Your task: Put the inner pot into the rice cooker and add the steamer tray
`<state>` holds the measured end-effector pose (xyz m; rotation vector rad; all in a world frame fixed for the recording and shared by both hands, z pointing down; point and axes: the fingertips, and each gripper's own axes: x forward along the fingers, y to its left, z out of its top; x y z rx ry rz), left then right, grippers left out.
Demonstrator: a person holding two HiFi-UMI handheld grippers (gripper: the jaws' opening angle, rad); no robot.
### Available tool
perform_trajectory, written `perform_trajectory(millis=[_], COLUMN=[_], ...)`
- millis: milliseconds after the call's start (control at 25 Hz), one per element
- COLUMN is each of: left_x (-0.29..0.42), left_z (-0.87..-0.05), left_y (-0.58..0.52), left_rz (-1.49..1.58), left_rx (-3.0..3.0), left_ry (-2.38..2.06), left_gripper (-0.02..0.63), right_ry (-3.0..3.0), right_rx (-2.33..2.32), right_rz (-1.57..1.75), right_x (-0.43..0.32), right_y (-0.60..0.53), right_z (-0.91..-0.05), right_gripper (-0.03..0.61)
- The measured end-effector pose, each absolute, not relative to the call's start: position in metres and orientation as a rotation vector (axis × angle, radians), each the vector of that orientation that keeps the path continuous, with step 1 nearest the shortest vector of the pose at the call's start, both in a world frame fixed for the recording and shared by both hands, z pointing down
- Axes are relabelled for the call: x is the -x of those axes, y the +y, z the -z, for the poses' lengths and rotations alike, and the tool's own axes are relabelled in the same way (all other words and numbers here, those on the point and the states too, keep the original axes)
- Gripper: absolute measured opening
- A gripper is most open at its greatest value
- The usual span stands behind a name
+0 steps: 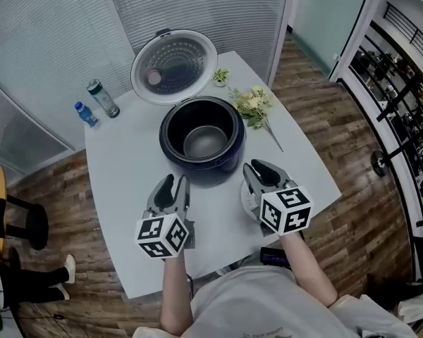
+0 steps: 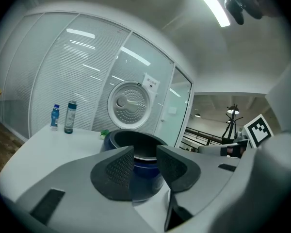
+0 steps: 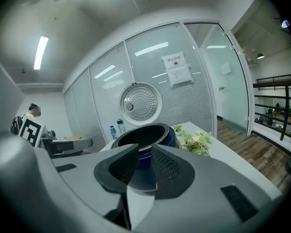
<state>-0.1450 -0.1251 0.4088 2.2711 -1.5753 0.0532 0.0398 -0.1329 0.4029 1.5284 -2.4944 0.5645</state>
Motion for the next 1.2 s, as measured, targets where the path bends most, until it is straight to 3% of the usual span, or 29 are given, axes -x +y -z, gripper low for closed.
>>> perform_trajectory(millis=[360,480,880,1040,1200], left_x=[0.145,0.148,0.12,0.086,0.053], left_z=[-0.401,-0.4,-0.441,-0.468,-0.496], left_y=[-0.101,-0.1,-0.104,-0.105,-0.103], left_rz=[-0.078,-0.08,-0.171,-0.241,-0.311], left_rx=[-2.322,-2.32,-2.312,-2.314,-2.311], left_ry=[-1.568,-1.572,-1.416,-1.299,-1.206], left_gripper=[0.028,0.02,0.028,0.094,0.112], right_ry=[-2.476,-2.473,-2.391,-2.305,-2.21], right_rx=[-1.578,-1.582,-1.586,-1.632,-1.676], right_rz=[-0.521,-0.515,-0.577,-0.62,-0.673], right_x=[-0.037,-0.036,-0.056,-0.087,-0.123], right_y=[-0.113,-0.113,-0.109,-0.103,-0.095], right_z=[-0.399,-0.398,-0.428,-0.452,-0.479], right_gripper=[0.045,0.04,0.043,0.055,0.073])
